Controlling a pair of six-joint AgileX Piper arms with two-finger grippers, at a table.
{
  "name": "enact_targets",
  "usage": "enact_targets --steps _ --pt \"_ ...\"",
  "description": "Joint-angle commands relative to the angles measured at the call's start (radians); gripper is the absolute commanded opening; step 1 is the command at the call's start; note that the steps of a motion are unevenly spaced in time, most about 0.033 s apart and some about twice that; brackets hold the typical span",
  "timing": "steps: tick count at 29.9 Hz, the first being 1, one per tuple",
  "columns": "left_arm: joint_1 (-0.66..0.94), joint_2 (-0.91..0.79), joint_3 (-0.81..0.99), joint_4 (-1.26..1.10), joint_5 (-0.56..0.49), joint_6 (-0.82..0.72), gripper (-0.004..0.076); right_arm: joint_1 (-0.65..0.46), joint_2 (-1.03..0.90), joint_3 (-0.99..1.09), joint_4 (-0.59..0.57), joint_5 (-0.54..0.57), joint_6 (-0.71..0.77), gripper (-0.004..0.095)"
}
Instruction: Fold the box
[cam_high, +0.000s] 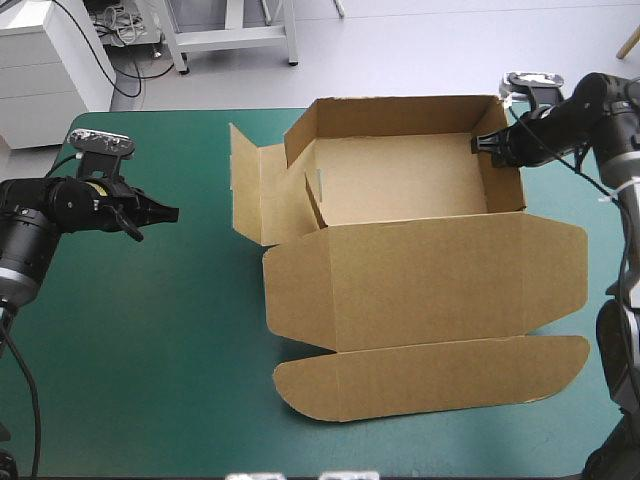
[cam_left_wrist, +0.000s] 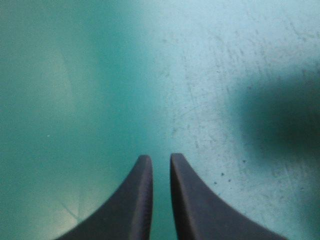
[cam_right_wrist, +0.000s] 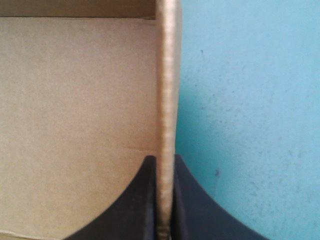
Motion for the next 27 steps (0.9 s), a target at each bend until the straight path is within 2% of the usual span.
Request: enact_targets --steps 1,5,7,13,16,20,27 --pt "0.001 -0.027 -0.029 -0.087 -0.044 -0.006 0.0251 -0.044 -0.114 0.0 0.115 -0.021 -0.038 -0.0022" --pt "0.001 -0.027 -0.029 -0.19 -0.064 -0.014 0.0469 -0.066 -0.192 0.077 0.162 -0.021 -0.073 -0.0022" --pt "0.001 -0.027 -0.029 -0.232 -0.083 -0.014 0.0506 -0.066 -0.23 0.118 0.162 -0.021 -0.082 -0.0022" --pt "0.001 0.007 -0.029 -0.297 -0.087 -0.015 0.0501 -0.066 -0.32 0.159 0.177 -0.021 -0.078 -0.0022" --pt "0.001 0.046 -0.029 -0.389 -0.073 -0.016 0.0501 -0.066 -0.362 0.159 0.236 -0.021 -0.078 -0.0022" --pt "0.001 0.103 -0.029 -0.563 -0.065 0.003 0.0501 -0.064 -0.389 0.159 0.259 -0.021 -0.078 -0.0022" --pt "0.001 0.123 -0.029 -0.872 -0.053 0.208 0.0498 -0.064 -0.38 0.16 0.242 -0.022 -0.068 -0.0021"
